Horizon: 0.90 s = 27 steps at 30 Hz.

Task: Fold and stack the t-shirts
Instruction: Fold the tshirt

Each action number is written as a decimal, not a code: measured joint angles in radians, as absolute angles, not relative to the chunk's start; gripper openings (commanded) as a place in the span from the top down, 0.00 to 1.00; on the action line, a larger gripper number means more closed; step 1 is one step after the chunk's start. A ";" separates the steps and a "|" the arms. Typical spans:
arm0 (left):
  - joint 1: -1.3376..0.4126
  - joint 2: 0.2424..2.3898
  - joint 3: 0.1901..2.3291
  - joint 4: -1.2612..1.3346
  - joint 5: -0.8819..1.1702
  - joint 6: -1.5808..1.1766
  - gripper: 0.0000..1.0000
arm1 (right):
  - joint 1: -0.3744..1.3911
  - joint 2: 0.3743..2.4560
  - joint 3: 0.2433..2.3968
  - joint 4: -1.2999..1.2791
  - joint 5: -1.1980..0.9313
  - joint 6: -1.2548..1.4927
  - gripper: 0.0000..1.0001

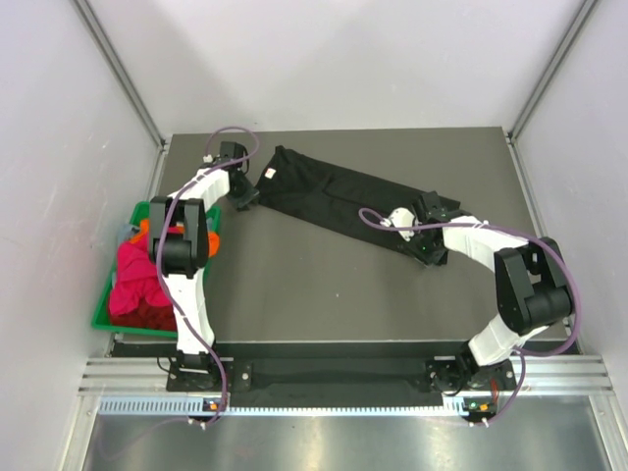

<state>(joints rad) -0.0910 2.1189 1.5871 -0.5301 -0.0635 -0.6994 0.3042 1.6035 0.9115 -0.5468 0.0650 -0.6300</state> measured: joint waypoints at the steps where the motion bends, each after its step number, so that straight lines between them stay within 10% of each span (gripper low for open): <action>1: -0.091 2.120 1.590 -0.526 -0.064 -0.699 0.62 | 0.304 1.604 0.912 -0.542 0.067 -0.630 0.60; 27: -0.086 2.082 1.591 -0.519 -0.069 -0.719 0.58 | 0.302 1.663 0.958 -0.543 0.092 -0.617 1.00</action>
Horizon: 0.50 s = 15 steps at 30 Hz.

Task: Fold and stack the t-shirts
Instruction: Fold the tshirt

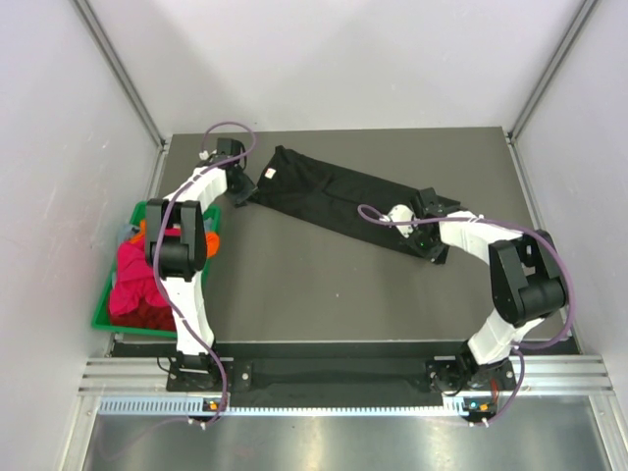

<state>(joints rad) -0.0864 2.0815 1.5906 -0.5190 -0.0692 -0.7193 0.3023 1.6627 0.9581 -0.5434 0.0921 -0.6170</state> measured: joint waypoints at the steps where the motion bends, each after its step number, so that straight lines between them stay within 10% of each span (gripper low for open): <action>1: -0.085 2.082 1.591 -0.519 -0.069 -0.724 0.58 | 0.302 1.663 0.959 -0.544 0.092 -0.617 1.00; 15: -0.073 2.175 1.655 -0.491 -0.068 -0.775 0.80 | 0.315 1.678 0.983 -0.559 0.112 -0.544 1.00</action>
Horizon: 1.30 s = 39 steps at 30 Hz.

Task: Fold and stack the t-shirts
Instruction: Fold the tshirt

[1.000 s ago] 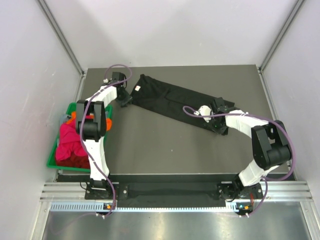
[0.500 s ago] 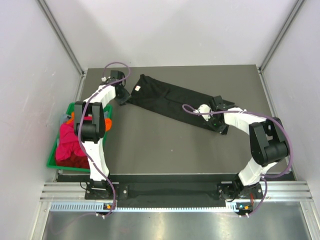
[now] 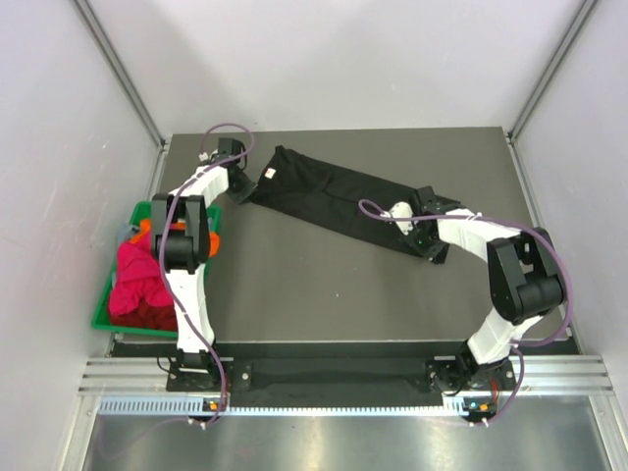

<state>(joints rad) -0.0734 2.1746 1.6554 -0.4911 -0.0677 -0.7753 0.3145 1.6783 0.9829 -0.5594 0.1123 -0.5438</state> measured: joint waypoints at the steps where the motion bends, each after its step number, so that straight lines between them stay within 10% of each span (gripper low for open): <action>1: -0.073 2.180 1.659 -0.486 -0.065 -0.778 0.83 | 0.319 1.678 0.983 -0.559 0.119 -0.531 1.00; 6: -0.073 2.220 1.711 -0.471 -0.057 -0.773 1.00 | 0.352 1.678 0.982 -0.558 0.136 -0.456 1.00; 39: -0.061 2.453 2.051 -0.384 -0.055 -0.666 1.00 | 1.069 1.885 1.259 -0.875 0.342 0.366 1.00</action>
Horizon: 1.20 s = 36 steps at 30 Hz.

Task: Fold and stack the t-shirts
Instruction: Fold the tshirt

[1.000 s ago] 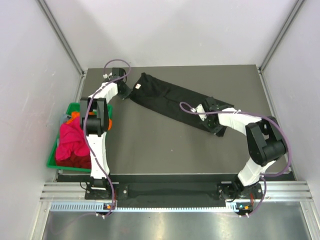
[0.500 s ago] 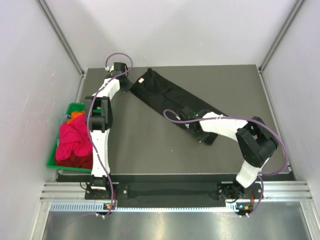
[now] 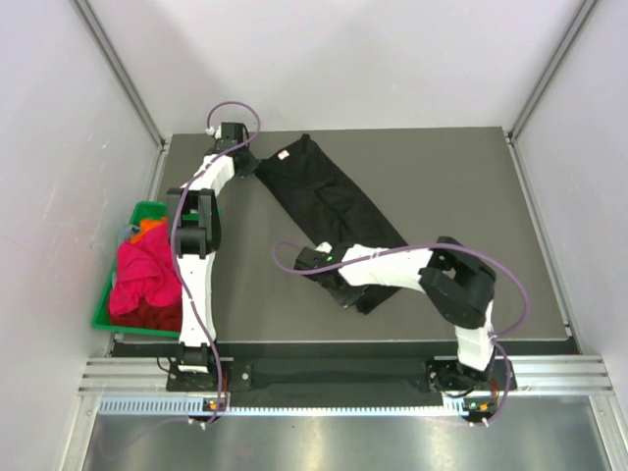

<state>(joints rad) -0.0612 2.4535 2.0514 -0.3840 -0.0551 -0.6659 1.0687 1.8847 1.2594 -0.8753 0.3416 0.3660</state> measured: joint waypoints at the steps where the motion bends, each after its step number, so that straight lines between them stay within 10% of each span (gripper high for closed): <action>1: -0.059 2.459 2.052 -0.368 -0.046 -0.663 1.00 | 1.082 1.911 1.282 -0.888 0.347 0.405 1.00; 21: -0.055 2.560 2.159 -0.247 0.035 -0.659 1.00 | 1.167 2.021 1.476 -1.002 0.350 0.749 0.99; 28: -0.051 2.554 2.172 -0.269 0.034 -0.642 0.50 | 1.181 2.025 1.498 -0.990 0.332 0.793 0.76; 36: -0.041 2.421 2.054 -0.374 0.047 -0.628 0.46 | 1.174 1.924 1.471 -0.978 0.301 0.787 0.66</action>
<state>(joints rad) -0.0410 2.4214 2.0537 -0.3740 0.0467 -0.6281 1.1740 1.9236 1.4708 -0.9783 0.3008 0.7872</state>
